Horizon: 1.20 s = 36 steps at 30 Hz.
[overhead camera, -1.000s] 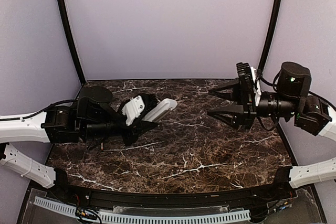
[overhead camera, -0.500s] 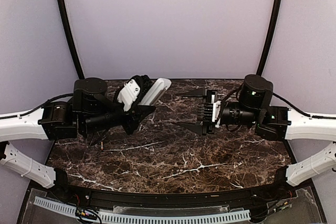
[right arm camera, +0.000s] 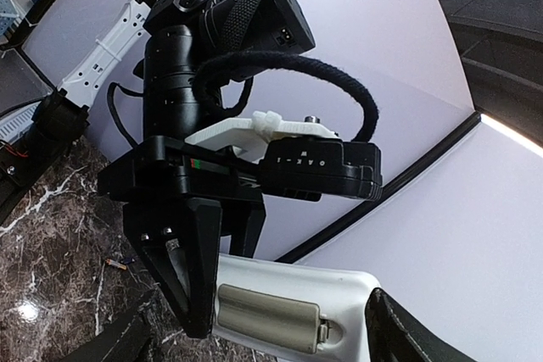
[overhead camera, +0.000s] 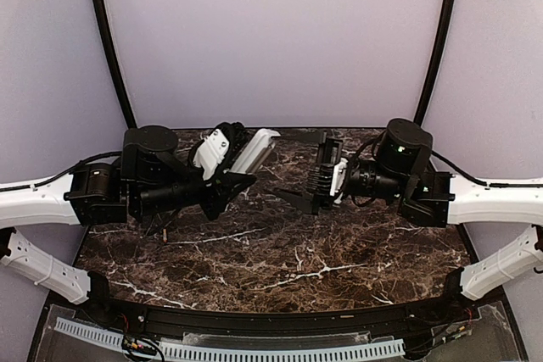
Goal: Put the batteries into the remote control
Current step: Remove the battery cover from the remote control.
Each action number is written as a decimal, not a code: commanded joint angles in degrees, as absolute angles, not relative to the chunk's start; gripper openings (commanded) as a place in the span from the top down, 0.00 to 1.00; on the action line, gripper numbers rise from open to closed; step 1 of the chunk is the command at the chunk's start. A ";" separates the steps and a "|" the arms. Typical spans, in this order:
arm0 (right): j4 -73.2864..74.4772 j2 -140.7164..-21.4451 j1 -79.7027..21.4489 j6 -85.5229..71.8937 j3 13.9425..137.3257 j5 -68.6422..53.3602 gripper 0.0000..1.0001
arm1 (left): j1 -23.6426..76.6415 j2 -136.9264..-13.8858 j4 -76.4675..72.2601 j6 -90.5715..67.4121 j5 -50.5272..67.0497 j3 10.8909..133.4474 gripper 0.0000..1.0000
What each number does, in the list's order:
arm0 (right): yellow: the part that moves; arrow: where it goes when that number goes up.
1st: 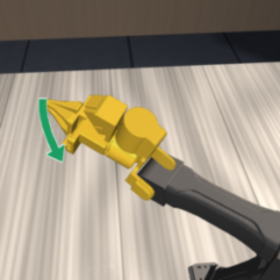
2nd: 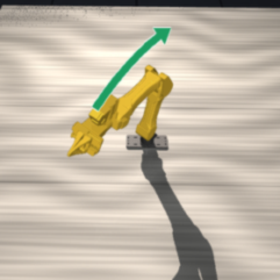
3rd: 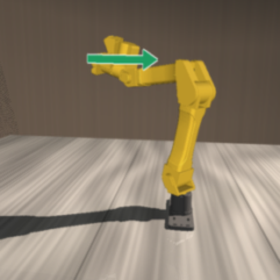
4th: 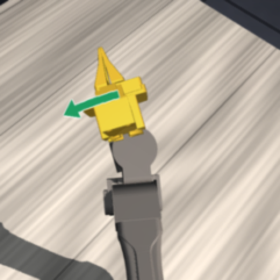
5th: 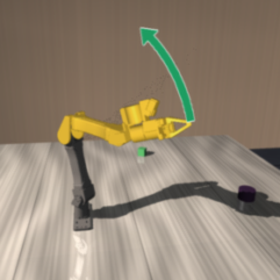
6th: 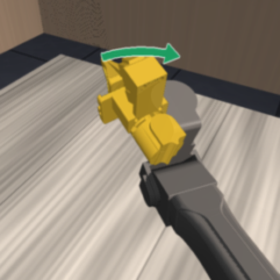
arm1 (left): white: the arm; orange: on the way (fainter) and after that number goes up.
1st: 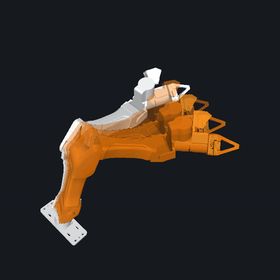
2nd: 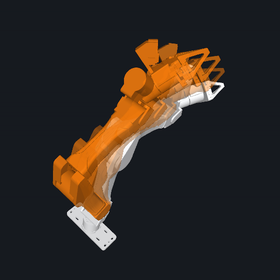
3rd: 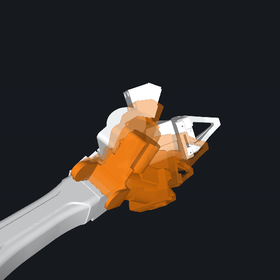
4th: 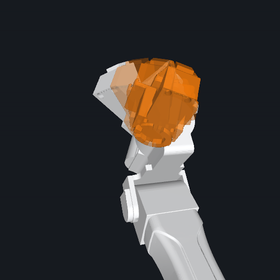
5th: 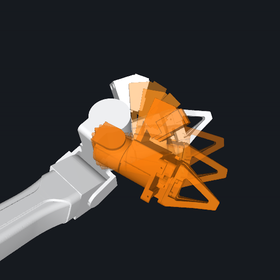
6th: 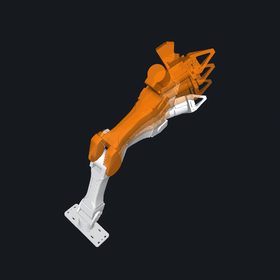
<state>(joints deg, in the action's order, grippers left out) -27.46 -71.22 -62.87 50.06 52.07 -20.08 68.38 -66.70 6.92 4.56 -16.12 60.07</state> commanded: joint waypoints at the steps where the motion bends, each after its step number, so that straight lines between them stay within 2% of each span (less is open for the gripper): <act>1: -29.13 -72.13 -63.35 50.19 53.57 -19.32 0.24 | 68.47 -65.97 6.55 2.99 -15.30 61.33 1.00; 5: -29.03 -72.15 -63.31 50.21 53.22 -18.53 0.31 | 68.47 -65.60 6.19 2.24 -14.74 60.95 1.00; 14: -27.37 -72.90 -63.35 49.93 53.59 -16.61 0.38 | 68.47 -64.54 4.20 2.52 -12.74 59.79 1.00; 27: -22.02 -75.14 -63.35 50.44 56.53 -13.07 0.37 | 68.47 -64.11 3.29 4.75 -9.33 58.88 1.00; 36: -14.47 -78.15 -63.30 50.23 59.91 -13.85 0.34 | 68.85 -64.09 2.30 9.93 -12.20 58.14 1.00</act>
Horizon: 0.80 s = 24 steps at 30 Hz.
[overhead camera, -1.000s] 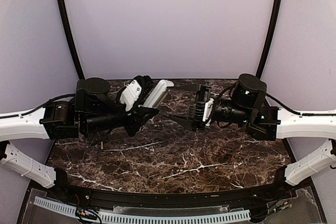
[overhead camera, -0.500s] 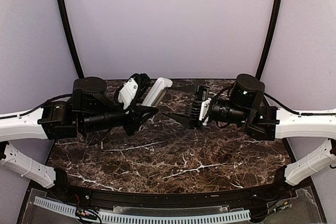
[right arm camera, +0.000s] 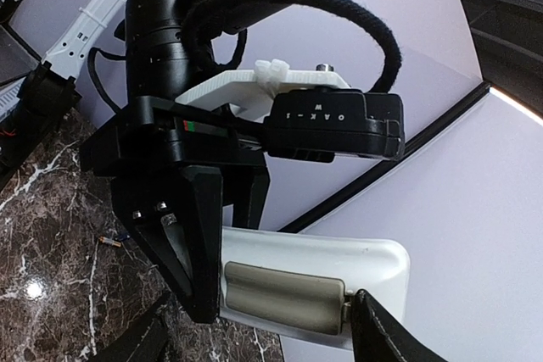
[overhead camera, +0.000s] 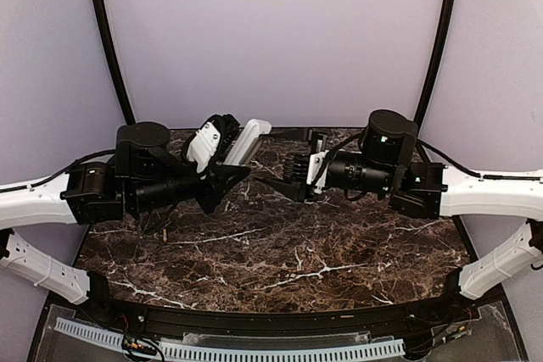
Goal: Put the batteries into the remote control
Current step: Remove the battery cover from the remote control.
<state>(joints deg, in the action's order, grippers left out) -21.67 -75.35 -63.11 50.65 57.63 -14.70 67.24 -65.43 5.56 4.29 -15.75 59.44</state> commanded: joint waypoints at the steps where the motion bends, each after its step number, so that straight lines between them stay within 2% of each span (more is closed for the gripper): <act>1: -12.78 -78.70 -63.35 50.19 60.30 -14.92 0.35 | 68.83 -63.59 1.17 10.83 -12.56 57.71 1.00; 5: -7.93 -80.16 -63.37 49.89 60.55 -19.05 0.39 | 68.84 -63.20 -1.39 13.80 -16.26 57.30 1.00; 12: -8.29 -77.83 -63.72 48.04 55.39 -18.01 0.42 | 68.82 -65.21 -1.56 19.63 -29.09 57.82 1.00; 24: -9.93 -72.74 -64.23 44.44 49.14 -13.98 0.42 | 67.84 -71.12 1.09 21.14 -35.68 58.40 1.00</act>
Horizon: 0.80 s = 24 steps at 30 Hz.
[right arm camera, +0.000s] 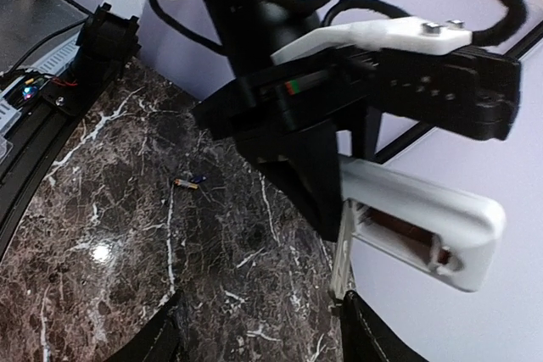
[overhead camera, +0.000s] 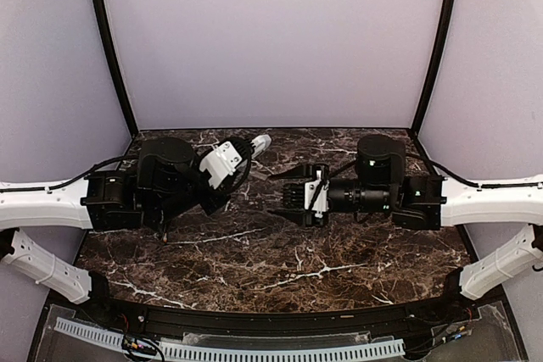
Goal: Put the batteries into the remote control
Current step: Remove the battery cover from the remote control.
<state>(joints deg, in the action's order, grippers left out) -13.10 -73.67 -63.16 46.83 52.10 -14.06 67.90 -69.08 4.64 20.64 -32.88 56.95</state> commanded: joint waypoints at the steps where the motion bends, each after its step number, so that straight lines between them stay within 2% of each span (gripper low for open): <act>1: -10.09 -72.24 -64.22 44.08 48.65 -13.48 0.42 | 67.67 -71.64 1.47 21.12 -36.08 58.47 1.00; 13: -10.00 -66.30 -63.89 36.30 42.59 -4.40 0.38 | 64.51 -80.13 6.52 12.18 -30.79 58.51 1.00; 19: -8.36 -61.30 -63.78 30.11 42.42 -4.98 0.35 | 63.03 -80.21 8.81 5.26 -21.39 58.88 1.00; 24: -3.68 -59.46 -63.04 20.94 47.63 -5.84 0.26 | 62.71 -76.57 9.19 3.61 -10.64 57.67 1.00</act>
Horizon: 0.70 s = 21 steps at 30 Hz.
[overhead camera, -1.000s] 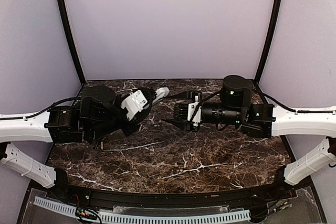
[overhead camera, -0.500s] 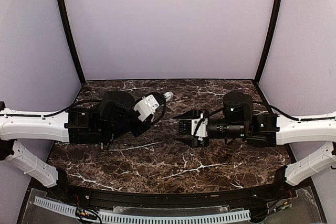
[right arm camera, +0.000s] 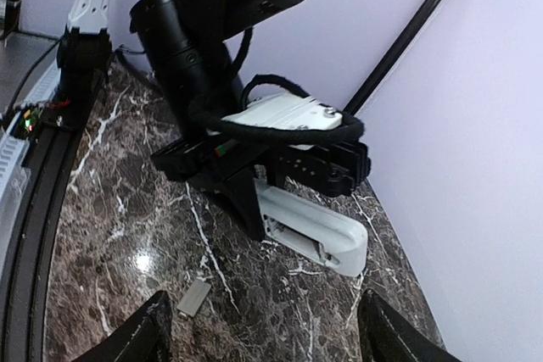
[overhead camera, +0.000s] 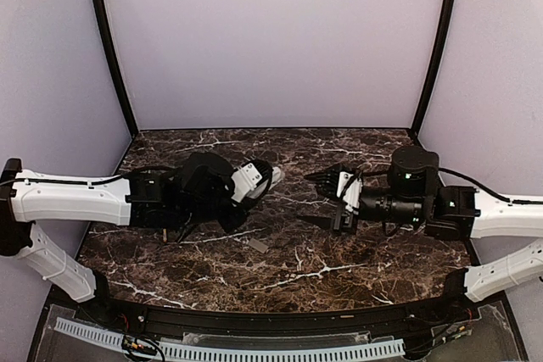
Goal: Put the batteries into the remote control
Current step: Remove the battery cover from the remote control, then pass from the left arm to the right
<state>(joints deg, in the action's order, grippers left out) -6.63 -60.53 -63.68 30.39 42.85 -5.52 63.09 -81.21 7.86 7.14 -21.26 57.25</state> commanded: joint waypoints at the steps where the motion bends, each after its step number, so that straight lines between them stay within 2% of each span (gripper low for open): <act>1: -1.91 -59.77 -62.63 18.46 49.22 -6.54 0.25 | 62.69 -76.04 9.17 3.43 -9.10 57.40 1.00; 7: 8.49 -64.85 -61.72 15.15 56.91 -15.58 0.21 | 62.67 -71.16 9.37 4.07 9.16 55.17 1.00; 13: 12.51 -70.56 -61.70 13.42 61.62 -19.96 0.23 | 62.76 -69.27 11.64 6.12 14.30 54.13 1.00; 16: 12.54 -72.29 -61.72 13.41 63.10 -21.41 0.29 | 62.72 -68.81 12.08 7.41 15.51 53.79 1.00; 21: 12.30 -74.66 -61.71 12.59 64.26 -25.20 0.48 | 62.80 -69.14 13.39 8.53 15.54 54.24 1.00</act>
